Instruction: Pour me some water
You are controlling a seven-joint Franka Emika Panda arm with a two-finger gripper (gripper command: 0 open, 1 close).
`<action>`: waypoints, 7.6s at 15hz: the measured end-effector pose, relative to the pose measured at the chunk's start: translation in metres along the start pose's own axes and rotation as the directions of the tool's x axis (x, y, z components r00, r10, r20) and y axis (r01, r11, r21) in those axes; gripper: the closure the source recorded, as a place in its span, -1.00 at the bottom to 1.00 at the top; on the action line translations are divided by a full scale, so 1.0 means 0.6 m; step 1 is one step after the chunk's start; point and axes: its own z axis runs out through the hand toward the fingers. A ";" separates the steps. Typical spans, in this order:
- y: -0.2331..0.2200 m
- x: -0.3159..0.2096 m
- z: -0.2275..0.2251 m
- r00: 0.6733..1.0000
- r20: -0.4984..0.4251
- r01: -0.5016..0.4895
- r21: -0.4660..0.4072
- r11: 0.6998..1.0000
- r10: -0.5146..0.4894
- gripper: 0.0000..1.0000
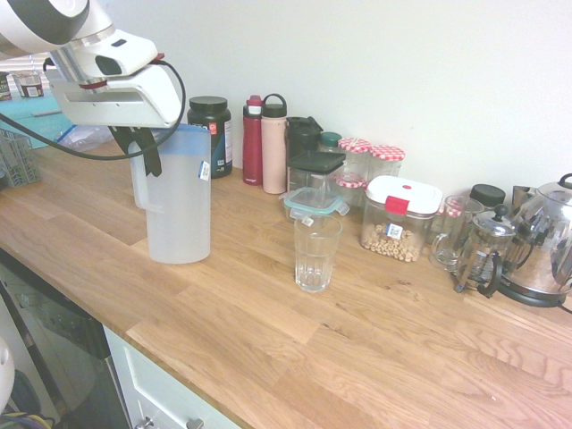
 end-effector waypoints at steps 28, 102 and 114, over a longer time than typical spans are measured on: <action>0.541 0.296 -0.013 0.940 0.146 0.306 0.039 0.951 -0.308 1.00; -0.220 -0.080 -0.022 0.875 -0.166 -0.406 0.259 0.876 0.455 1.00; -0.245 -0.061 0.109 0.814 -0.227 -0.500 0.197 0.844 0.535 1.00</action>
